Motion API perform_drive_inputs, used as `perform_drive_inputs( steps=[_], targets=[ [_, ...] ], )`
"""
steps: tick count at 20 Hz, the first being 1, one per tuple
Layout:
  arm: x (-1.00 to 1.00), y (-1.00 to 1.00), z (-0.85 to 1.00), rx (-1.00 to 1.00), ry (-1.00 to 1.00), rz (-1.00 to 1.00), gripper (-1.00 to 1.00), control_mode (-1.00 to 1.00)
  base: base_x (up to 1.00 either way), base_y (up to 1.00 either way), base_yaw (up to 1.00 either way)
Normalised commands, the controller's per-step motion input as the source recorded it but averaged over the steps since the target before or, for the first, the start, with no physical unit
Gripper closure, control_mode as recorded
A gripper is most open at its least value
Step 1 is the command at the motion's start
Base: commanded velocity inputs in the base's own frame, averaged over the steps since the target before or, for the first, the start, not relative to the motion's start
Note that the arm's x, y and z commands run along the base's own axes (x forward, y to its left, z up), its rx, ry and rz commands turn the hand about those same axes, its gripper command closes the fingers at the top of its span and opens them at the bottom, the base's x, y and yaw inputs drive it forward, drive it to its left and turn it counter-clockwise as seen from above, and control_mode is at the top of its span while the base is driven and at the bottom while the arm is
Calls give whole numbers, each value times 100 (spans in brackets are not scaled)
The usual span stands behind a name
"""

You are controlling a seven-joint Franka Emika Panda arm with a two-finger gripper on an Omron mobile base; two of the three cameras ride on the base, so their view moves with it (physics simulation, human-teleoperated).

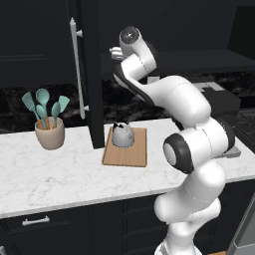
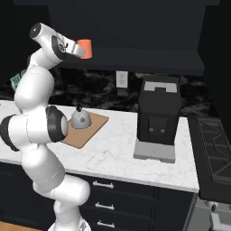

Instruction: Pick the kettle from the counter and place it on the tray. Then pick the mug from the cabinet and place it on the tray. Then close the cabinet doors.

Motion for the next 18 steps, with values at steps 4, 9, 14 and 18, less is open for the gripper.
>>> perform_drive_inputs(
  steps=[4,9,14,18],
  targets=[
    [17,0,0,-1,4,-4,-100,-100,0,0,0],
    [2,0,0,0,0,-7,-100,-100,0,0,0],
    [0,0,-1,0,0,-9,100,-100,0,0,0],
    [0,-9,-2,1,0,-9,100,-100,0,0,0]
  ],
)
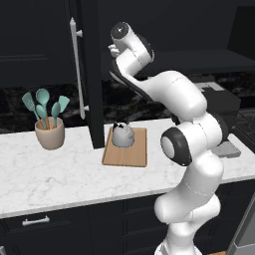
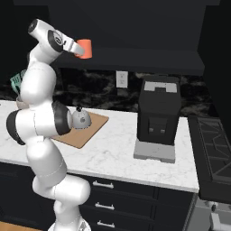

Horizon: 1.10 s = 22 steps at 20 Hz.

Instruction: Pick the kettle from the counter and place it on the tray. Then pick the mug from the cabinet and place it on the tray. Then close the cabinet doors.

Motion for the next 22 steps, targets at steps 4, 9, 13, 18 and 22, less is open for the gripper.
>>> perform_drive_inputs(
  steps=[4,9,13,18,22],
  targets=[
    [-3,-28,-9,0,-2,-2,100,-100,0,0,0],
    [-31,-41,-25,0,-11,0,100,-100,0,0,0],
    [-44,-41,-38,0,-12,0,100,-100,0,0,0],
    [-84,-54,-5,0,-8,10,100,-100,0,0,0],
    [-100,-61,49,0,-1,16,100,-100,0,0,0]
  ],
)
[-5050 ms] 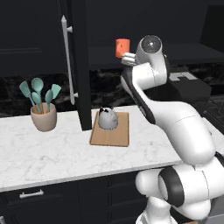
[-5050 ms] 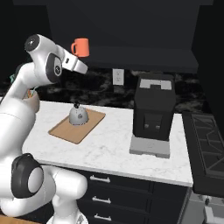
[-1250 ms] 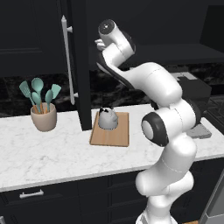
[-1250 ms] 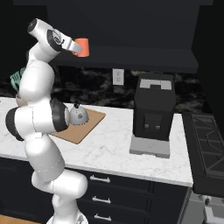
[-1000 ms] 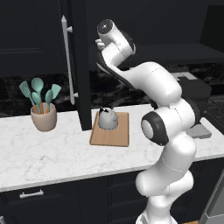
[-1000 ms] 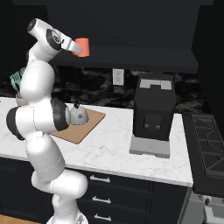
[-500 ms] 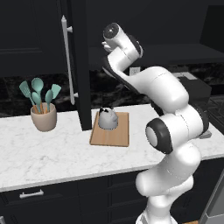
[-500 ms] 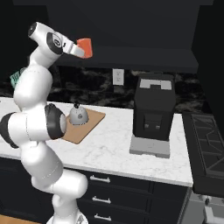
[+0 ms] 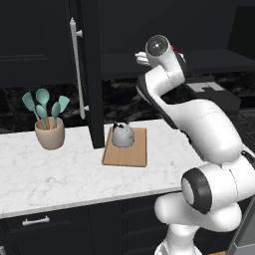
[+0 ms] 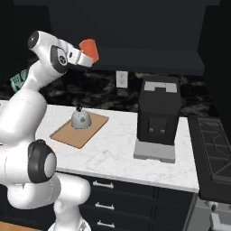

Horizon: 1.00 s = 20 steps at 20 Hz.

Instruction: Pick the kettle from the counter and place it on the tray. Then pick the mug from the cabinet and place it on the tray. Then close the cabinet doors.

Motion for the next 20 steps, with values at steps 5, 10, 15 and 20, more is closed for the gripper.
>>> perform_drive_inputs(
  steps=[5,10,15,20],
  targets=[
    [-99,-52,54,0,2,31,100,-100,0,0,0],
    [-83,-24,6,-1,22,48,100,-100,0,0,0],
    [-68,-2,-3,-4,26,51,100,-100,0,0,0],
    [-67,1,-17,-4,20,34,100,-100,0,0,0]
  ],
)
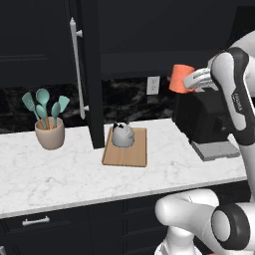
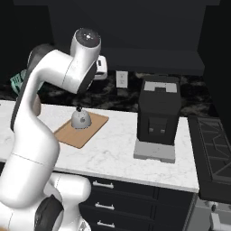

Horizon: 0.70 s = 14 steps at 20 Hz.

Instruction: Pick the kettle from the counter and place it on the tray. Then pick the mug from the cabinet and place it on the tray. Then close the cabinet doors.

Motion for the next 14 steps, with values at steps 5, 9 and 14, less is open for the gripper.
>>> perform_drive_inputs(
  steps=[5,9,14],
  targets=[
    [-63,11,-51,-12,12,24,100,-100,0,0,0],
    [-29,58,-98,-12,0,19,100,-100,0,0,0],
    [-4,75,-100,-8,0,15,100,-100,0,0,0]
  ],
)
